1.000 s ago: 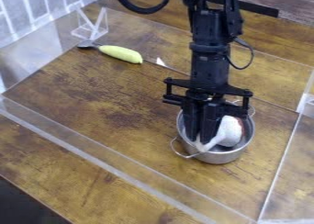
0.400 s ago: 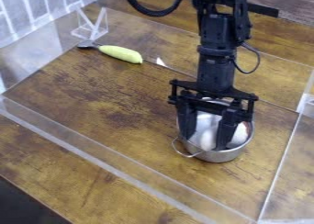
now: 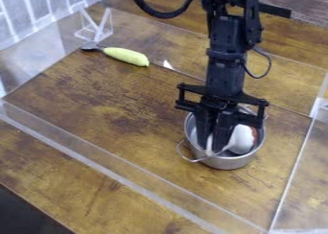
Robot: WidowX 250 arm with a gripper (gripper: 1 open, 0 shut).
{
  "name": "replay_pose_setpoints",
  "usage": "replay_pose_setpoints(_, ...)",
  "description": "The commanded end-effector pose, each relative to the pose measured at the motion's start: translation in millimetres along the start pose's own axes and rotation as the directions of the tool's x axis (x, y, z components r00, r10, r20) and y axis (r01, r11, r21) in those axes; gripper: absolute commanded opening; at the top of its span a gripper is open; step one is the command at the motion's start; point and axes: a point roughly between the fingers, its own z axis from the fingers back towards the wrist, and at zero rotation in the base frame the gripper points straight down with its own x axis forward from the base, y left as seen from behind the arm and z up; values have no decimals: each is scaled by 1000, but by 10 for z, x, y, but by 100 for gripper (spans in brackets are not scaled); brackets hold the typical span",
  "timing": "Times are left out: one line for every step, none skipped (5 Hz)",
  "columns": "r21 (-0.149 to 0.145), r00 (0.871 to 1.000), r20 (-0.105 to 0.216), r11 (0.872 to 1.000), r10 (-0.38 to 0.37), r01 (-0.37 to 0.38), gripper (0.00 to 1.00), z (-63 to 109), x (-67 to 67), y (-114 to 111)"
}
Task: Put the mushroom in the silver pot
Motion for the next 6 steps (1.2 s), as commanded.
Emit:
replay_pose_setpoints(2,998,55,1000,-31,31,100,216,4,-90)
replay_pose_setpoints(6,998,59,999,-32,31,100,286,-12,-75)
replay_pose_setpoints(12,996,87,999,-36,35,100,430,-33,-51)
replay_pose_setpoints(17,991,126,999,-38,37,100,609,-58,-22)
replay_pose_setpoints(29,982,185,999,-36,31,100,861,-82,22)
replay_pose_setpoints(45,969,245,999,-22,11,100,1124,-116,119)
